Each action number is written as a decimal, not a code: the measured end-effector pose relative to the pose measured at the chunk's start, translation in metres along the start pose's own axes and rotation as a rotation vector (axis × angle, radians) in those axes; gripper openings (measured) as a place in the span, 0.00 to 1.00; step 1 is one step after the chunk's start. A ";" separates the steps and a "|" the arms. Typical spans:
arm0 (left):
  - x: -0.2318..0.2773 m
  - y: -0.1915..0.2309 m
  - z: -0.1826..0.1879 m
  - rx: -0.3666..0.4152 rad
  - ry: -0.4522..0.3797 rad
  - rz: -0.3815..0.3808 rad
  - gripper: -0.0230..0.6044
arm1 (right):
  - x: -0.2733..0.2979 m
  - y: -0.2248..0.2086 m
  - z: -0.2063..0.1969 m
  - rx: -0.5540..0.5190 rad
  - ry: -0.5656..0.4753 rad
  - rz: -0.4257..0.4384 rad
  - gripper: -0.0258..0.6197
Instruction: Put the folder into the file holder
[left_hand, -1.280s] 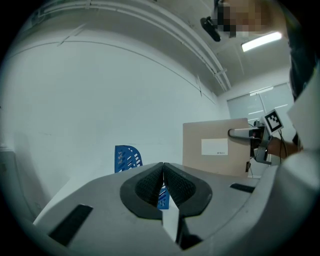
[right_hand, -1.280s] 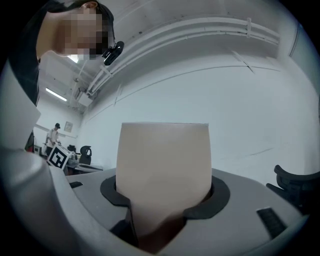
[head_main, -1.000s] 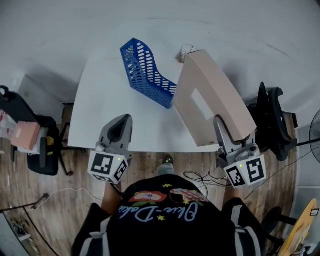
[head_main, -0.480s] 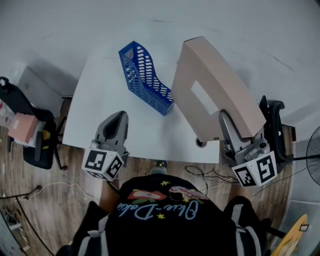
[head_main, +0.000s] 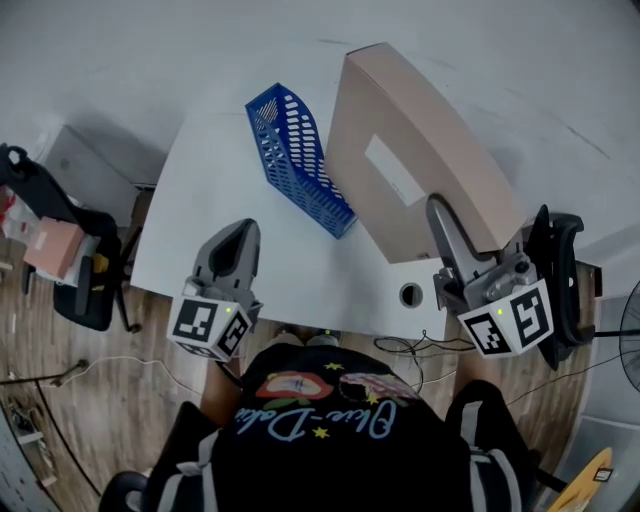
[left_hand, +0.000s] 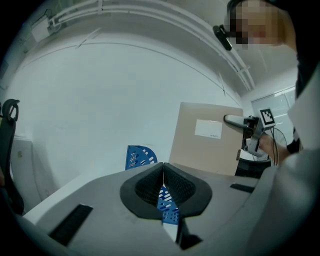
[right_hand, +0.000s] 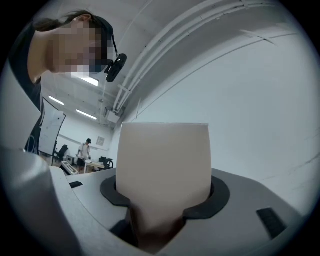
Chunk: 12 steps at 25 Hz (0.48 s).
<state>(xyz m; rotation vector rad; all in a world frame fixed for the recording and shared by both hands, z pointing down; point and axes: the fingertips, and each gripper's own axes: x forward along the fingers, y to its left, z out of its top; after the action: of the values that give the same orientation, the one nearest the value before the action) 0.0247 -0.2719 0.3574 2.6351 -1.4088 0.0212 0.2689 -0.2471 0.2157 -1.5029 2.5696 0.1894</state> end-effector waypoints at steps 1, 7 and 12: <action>-0.001 0.005 0.000 0.003 0.004 0.007 0.04 | 0.006 0.001 -0.001 0.006 -0.008 0.007 0.42; -0.004 0.031 0.010 0.010 -0.011 0.043 0.04 | 0.036 0.008 0.000 0.016 -0.030 0.035 0.42; -0.007 0.037 0.018 0.023 -0.022 0.050 0.04 | 0.038 0.011 0.003 -0.003 -0.021 0.030 0.42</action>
<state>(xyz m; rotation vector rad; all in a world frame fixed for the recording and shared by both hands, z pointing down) -0.0110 -0.2884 0.3437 2.6259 -1.4900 0.0140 0.2408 -0.2736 0.2053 -1.4557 2.5783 0.2113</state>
